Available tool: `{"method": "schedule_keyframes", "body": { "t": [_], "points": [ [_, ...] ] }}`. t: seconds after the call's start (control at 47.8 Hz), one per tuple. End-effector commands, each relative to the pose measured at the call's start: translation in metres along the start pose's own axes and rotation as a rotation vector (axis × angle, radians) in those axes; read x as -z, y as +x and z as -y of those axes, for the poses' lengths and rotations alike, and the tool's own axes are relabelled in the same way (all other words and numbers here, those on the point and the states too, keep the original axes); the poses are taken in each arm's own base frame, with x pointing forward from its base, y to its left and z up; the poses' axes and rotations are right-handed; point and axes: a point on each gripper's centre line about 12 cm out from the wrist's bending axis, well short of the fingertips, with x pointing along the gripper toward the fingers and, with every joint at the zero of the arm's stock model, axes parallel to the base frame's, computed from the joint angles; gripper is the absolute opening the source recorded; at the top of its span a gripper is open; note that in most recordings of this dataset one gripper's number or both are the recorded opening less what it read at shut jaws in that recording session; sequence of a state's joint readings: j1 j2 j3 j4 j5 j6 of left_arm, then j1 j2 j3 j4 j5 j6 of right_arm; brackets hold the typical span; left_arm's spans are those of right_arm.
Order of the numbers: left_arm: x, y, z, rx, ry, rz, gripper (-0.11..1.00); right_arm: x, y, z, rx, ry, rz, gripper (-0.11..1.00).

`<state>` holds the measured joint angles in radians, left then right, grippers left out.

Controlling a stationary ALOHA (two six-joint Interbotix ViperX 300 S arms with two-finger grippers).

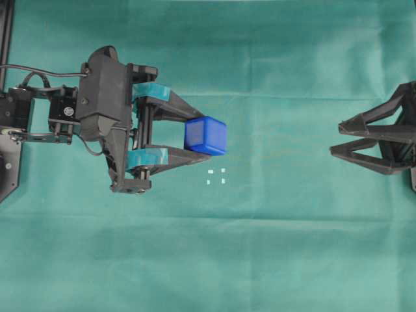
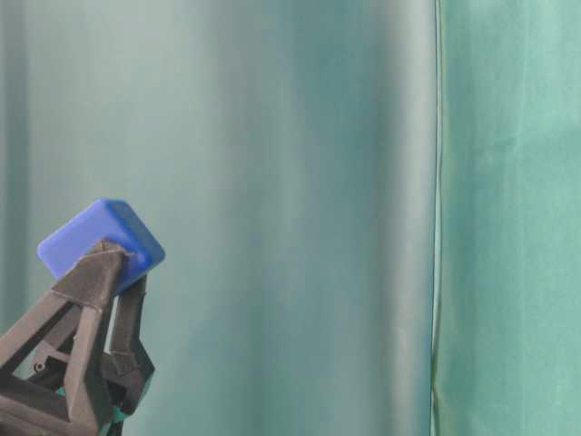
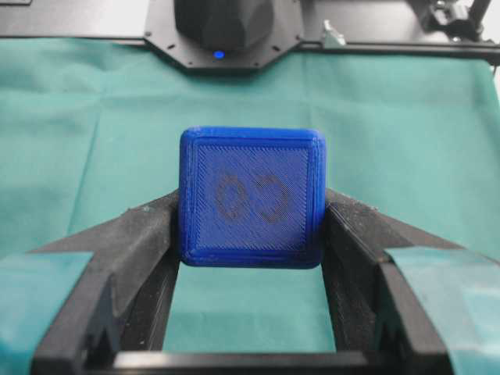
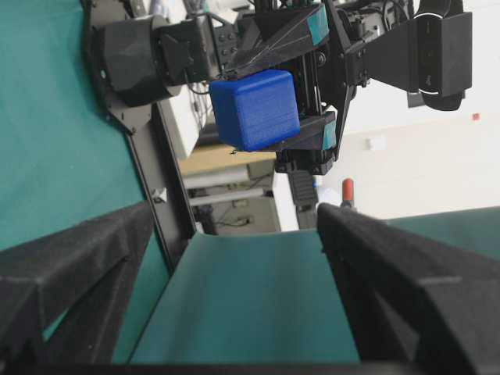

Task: Handover the blue block to the right arm after grasping it with the left arm, then place it in the designated position.
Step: 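Hold the cube with the left gripper while right gripper rotates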

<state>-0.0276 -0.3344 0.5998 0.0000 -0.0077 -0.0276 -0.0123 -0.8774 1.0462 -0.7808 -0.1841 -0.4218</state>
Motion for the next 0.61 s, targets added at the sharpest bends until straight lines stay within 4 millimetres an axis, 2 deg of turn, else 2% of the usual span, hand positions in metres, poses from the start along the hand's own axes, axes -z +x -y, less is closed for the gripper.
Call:
{"method": "schedule_keyframes", "body": {
  "t": [0.0,0.398,0.586],
  "points": [
    [-0.011,-0.005,0.000,0.000,-0.003,0.035,0.47,-0.005,0.002,0.012,0.028,-0.002,0.015,0.92],
    [-0.010,-0.005,0.000,-0.001,-0.005,0.031,0.47,-0.005,0.003,0.012,0.027,-0.003,0.015,0.92],
    [-0.010,-0.005,0.000,-0.001,-0.005,0.031,0.47,-0.004,0.012,0.014,0.013,-0.007,0.010,0.92]
  ]
}}
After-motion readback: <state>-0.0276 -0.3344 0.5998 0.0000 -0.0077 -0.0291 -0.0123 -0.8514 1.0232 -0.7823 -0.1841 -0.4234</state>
